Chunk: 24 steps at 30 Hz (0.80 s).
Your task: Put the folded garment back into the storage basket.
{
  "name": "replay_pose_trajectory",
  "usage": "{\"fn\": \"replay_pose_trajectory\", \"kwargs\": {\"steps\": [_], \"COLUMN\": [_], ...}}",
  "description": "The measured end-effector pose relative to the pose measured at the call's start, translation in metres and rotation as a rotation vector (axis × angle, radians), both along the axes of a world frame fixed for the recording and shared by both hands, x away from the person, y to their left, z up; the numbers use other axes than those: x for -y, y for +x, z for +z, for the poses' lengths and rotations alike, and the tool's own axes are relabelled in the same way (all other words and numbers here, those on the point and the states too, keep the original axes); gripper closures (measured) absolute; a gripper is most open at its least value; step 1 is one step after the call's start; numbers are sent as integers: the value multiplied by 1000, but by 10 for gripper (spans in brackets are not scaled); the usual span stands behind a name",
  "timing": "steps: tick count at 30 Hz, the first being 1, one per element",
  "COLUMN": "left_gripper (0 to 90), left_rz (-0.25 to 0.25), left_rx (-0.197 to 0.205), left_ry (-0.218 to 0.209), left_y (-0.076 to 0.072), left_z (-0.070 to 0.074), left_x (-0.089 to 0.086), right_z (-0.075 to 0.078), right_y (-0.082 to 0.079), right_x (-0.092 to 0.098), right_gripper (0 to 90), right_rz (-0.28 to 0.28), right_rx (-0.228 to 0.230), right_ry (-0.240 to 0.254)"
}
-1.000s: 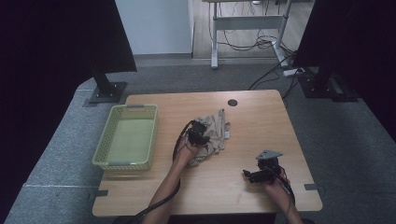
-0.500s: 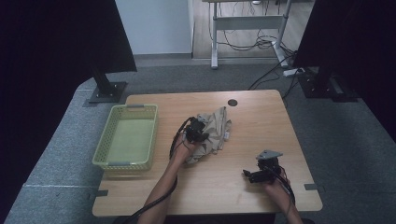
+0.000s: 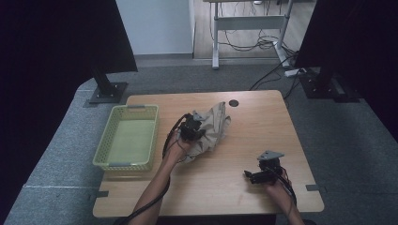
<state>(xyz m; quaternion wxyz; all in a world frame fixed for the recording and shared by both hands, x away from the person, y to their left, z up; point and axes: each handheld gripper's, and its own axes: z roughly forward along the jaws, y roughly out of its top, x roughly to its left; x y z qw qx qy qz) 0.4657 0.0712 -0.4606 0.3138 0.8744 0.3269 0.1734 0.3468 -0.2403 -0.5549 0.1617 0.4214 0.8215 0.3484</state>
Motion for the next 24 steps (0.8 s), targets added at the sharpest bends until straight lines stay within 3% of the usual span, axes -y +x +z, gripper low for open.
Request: {"fn": "replay_pose_trajectory", "kwargs": {"steps": [7,24], "left_gripper": [797,797], "left_rz": [9,30], "left_rx": [16,67], "left_ry": [-20,8], "left_y": [-5,-16], "left_z": [14,50], "left_x": [-16,-44], "right_z": [0,0], "right_y": [0,0], "right_x": [0,0], "right_gripper": [35,35], "right_rz": [1,0], "right_rx": [1,0], "right_ry": [-1,-1]}}
